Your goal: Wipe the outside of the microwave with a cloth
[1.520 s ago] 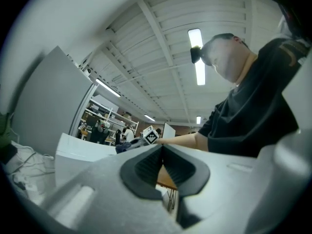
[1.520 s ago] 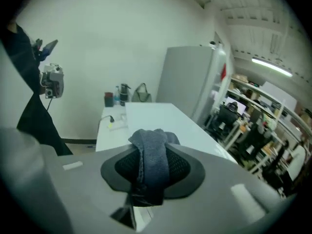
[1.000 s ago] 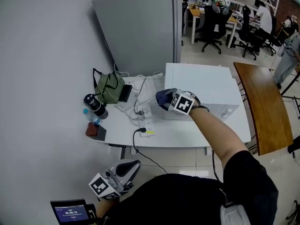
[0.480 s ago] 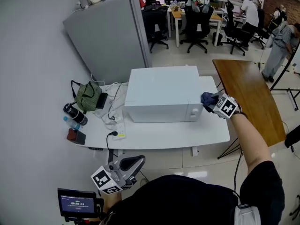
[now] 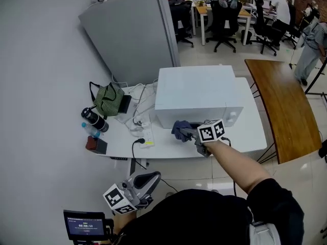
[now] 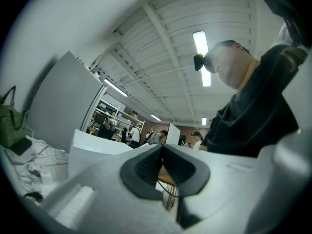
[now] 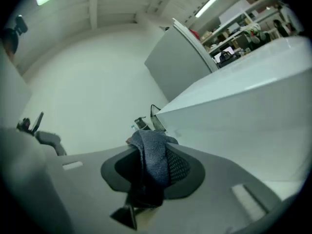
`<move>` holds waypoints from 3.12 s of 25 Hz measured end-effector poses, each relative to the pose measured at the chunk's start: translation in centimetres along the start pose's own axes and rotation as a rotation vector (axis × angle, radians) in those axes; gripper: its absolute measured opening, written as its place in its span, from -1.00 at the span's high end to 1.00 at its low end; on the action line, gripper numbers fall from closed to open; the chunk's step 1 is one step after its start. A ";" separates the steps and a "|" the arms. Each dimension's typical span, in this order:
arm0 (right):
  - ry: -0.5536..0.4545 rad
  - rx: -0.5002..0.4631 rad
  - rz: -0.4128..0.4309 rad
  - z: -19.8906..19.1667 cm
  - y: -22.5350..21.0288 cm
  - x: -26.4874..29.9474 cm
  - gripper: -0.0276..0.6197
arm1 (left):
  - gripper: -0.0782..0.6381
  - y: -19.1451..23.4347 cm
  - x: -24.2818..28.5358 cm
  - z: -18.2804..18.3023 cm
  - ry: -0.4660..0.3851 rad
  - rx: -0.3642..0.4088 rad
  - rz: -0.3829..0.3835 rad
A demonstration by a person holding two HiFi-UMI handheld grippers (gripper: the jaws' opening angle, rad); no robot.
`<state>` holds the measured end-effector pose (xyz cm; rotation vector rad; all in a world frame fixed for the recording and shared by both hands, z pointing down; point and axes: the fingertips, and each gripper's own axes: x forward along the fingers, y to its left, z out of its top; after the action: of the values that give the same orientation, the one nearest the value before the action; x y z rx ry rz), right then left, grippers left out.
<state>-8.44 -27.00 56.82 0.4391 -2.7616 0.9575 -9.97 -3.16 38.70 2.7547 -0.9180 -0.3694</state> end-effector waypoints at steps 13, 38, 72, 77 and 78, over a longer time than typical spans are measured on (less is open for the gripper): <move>-0.359 0.284 -0.239 5.3 -2.9 8.0 0.62 | 0.77 5.5 -13.8 2.2 -0.017 -0.017 0.045; -0.237 0.244 -0.215 1.3 -6.8 -4.2 0.62 | 0.77 0.4 -4.9 -2.4 0.033 -0.012 0.015; 0.406 -1.180 -0.367 -4.3 -3.4 2.8 0.62 | 0.77 -0.8 -6.0 -2.9 0.056 -0.018 0.071; 0.686 -1.745 -0.335 -8.2 -1.5 16.0 0.62 | 0.77 3.0 -15.7 -2.9 0.095 -0.027 0.158; 0.713 -1.827 -0.359 -8.0 -1.8 17.4 0.62 | 0.77 3.6 -17.2 -2.8 0.101 -0.033 0.177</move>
<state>-23.59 -27.11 68.69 0.1279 -1.7061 -1.2379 -24.41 4.82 45.29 2.6099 -1.1082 -0.2104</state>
